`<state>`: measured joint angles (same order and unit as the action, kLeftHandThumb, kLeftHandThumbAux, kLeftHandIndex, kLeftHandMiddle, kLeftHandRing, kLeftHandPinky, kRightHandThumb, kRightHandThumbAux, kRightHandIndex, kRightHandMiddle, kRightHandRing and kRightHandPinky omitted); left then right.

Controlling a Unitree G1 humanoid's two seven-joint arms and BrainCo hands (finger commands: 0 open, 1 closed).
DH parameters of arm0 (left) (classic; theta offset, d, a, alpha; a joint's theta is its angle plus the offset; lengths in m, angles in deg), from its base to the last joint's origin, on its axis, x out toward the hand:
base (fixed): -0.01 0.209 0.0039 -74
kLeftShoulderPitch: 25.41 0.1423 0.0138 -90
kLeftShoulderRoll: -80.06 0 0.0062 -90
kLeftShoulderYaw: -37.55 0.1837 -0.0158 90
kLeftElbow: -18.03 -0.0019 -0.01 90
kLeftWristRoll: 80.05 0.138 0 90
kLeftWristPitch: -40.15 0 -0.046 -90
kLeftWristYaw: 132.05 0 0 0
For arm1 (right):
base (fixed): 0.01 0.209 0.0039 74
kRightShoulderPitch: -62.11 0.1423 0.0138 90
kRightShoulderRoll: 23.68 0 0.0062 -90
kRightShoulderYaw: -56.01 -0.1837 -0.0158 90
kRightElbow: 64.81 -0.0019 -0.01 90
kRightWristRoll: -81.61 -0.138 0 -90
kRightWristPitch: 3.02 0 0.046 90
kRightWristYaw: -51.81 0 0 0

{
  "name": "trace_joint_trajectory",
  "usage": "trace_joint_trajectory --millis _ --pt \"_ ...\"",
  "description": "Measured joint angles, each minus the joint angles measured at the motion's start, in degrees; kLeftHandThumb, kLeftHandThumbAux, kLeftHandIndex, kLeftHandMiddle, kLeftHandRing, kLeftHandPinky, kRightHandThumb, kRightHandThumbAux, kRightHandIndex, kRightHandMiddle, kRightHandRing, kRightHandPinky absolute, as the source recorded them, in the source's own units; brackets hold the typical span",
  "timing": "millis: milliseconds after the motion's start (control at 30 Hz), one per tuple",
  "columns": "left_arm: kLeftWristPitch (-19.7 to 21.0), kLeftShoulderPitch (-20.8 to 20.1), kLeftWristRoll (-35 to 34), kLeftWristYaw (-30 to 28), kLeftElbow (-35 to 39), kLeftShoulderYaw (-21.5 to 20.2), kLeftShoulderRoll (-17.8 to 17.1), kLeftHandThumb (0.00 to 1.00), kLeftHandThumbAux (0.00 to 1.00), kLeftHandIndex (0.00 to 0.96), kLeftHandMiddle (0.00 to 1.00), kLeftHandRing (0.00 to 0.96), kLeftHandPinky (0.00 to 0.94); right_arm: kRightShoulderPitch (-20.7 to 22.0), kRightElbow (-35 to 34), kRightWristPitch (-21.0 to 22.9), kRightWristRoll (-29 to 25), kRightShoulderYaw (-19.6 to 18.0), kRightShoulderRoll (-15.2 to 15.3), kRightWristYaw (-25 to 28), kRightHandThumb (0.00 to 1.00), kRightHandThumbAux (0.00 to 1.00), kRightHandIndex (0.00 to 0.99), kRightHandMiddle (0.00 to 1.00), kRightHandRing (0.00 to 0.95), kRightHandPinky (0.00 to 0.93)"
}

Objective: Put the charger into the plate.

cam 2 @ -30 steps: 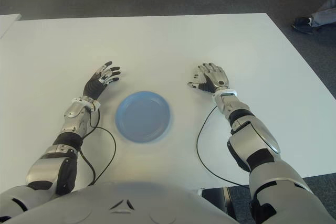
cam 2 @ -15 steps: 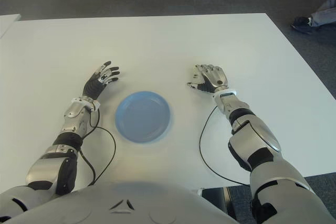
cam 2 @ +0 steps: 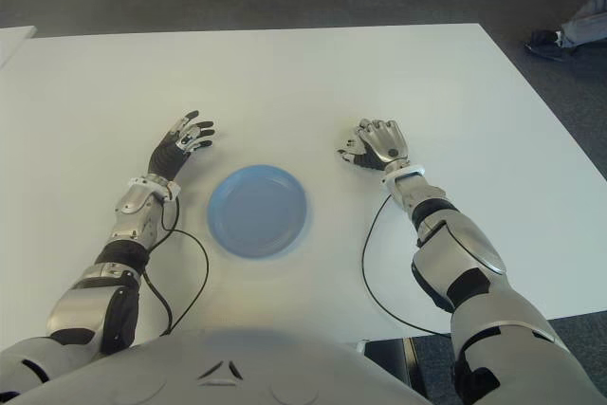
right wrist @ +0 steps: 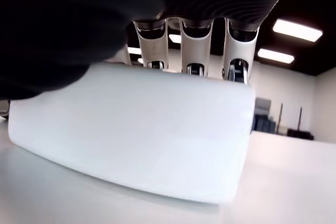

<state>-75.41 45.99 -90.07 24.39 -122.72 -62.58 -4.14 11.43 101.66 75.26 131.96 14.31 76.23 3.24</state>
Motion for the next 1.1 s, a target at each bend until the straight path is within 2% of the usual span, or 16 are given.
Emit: trace_joint_trajectory --millis 233,467,833,1100 --pt "0.0 0.1 0.0 0.1 0.2 0.0 0.0 0.000 0.452 0.105 0.242 0.245 0.246 -0.7 0.4 1.4 0.0 0.0 -0.7 -3.4 0.270 0.756 0.782 0.890 0.886 0.907" --pt "0.0 0.2 -0.1 0.1 0.5 -0.1 0.0 0.000 0.453 0.106 0.245 0.247 0.245 -1.0 0.6 1.4 -0.2 -0.7 -0.9 -4.4 0.251 0.804 0.796 0.900 0.890 0.902" --pt "-0.1 0.9 -0.1 0.1 1.2 -0.1 0.0 0.000 0.447 0.107 0.249 0.252 0.251 -1.2 0.8 -0.3 -0.6 -2.9 -0.9 -3.1 0.260 0.838 0.793 0.902 0.886 0.894" --pt "-0.1 1.1 -0.1 0.1 1.3 -0.1 0.0 0.000 0.451 0.116 0.252 0.256 0.254 -1.7 0.7 -2.3 -2.2 -5.8 -1.0 -0.7 0.266 0.854 0.793 0.902 0.885 0.894"
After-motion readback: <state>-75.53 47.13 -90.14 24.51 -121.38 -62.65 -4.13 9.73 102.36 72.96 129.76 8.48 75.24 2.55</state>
